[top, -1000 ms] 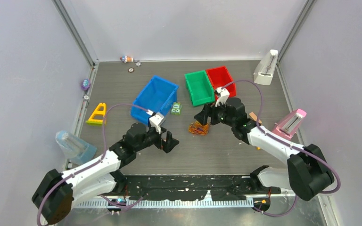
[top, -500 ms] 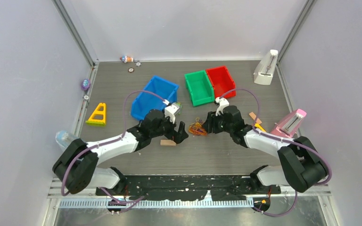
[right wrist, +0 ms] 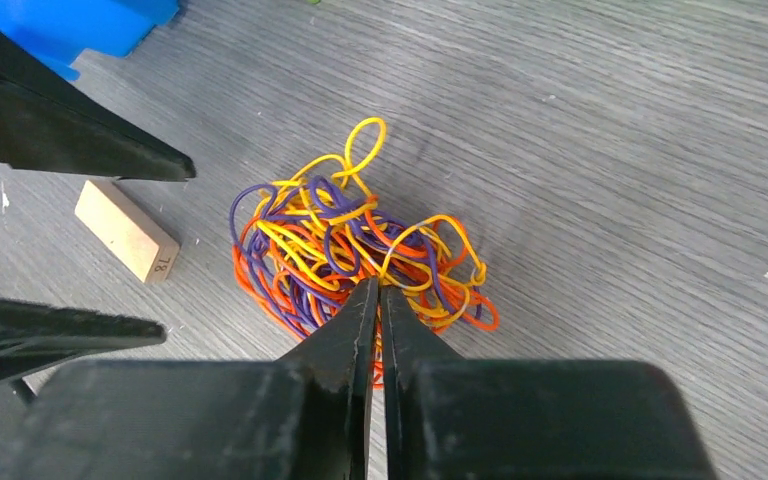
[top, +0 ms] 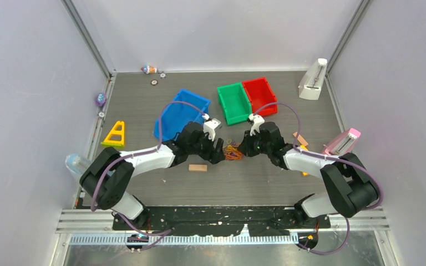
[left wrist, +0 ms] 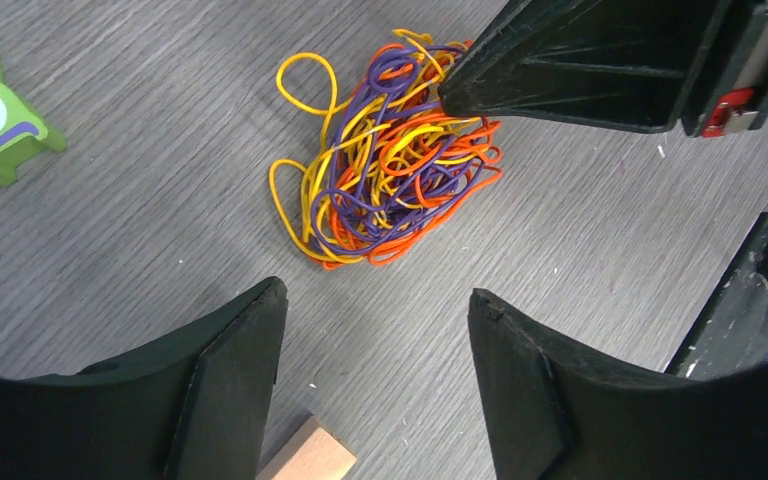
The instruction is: Untangle the cables
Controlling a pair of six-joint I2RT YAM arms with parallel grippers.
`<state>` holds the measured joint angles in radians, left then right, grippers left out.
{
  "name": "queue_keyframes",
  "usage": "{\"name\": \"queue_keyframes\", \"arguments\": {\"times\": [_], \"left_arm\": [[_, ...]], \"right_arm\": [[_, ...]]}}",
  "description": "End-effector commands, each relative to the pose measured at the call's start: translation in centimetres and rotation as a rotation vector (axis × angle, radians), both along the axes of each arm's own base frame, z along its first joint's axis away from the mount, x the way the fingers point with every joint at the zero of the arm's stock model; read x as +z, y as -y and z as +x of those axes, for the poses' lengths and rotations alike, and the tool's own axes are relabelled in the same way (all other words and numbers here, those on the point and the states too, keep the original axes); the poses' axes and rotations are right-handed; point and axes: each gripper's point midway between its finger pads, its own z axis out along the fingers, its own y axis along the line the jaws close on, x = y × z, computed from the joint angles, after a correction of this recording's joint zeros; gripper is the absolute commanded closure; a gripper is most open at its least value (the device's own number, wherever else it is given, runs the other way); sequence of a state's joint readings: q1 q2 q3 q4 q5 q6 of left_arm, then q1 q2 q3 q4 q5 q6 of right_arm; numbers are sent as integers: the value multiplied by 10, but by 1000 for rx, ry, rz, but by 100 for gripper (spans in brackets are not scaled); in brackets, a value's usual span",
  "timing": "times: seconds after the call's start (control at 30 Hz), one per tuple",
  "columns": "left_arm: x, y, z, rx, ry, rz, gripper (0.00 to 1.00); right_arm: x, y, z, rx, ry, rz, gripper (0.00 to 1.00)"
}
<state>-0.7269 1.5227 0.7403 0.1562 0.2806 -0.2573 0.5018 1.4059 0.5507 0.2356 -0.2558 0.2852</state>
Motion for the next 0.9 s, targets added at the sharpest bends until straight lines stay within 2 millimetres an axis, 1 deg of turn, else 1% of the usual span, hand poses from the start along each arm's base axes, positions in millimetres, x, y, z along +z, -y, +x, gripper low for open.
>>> {"name": "queue_keyframes", "arguments": {"times": [0.0,0.07,0.13,0.17,0.2,0.23,0.37,0.4,0.43,0.47,0.5,0.53,0.57,0.6,0.63,0.67,0.7,0.77,0.8,0.83,0.87], "left_arm": [[4,13,0,-45,-32,-9,36],[2,15,-2,-56,-47,-5,40],[1,15,-2,-59,-54,-1,40],[0,15,-2,-60,-59,2,40],[-1,16,-3,-65,-65,4,40],[-2,17,-3,-69,-68,3,40],[-8,20,-2,-73,-101,21,41],[-9,20,-2,-72,-106,24,42],[-10,21,-1,-71,-109,27,42],[-10,21,0,-68,-110,30,43],[-11,22,1,-66,-113,33,44],[-13,21,2,-61,-115,39,45],[-14,21,3,-55,-117,45,47],[-16,21,4,-51,-122,50,49],[-17,22,5,-50,-125,53,50],[-19,22,5,-48,-133,55,50],[-21,24,6,-46,-141,59,51],[-25,27,9,-47,-156,67,53],[-27,27,9,-48,-172,81,57],[-29,28,9,-47,-183,89,62],[-30,27,10,-46,-189,95,71]], "right_arm": [[22,-10,1,53,65,60,91],[26,-8,2,37,82,57,91],[31,-3,6,5,107,47,85],[32,1,9,-21,119,36,73],[35,4,10,-33,133,34,68],[40,8,13,-59,156,28,59],[47,20,20,-120,212,10,43],[48,20,22,-125,220,9,42],[41,20,25,-128,205,-9,40],[43,17,29,-123,199,-16,40],[30,14,29,-105,157,-33,40],[31,6,31,-76,136,-26,40],[20,1,33,-59,94,-37,41],[17,-6,30,-23,67,-20,43],[11,-10,30,-8,43,-19,46],[9,-15,26,19,23,-1,47],[4,-17,24,30,10,5,47],[1,-20,18,52,-10,25,49],[0,-21,16,60,-20,31,53],[-3,-21,13,64,-27,31,56],[-3,-22,11,72,-33,36,63]]}}
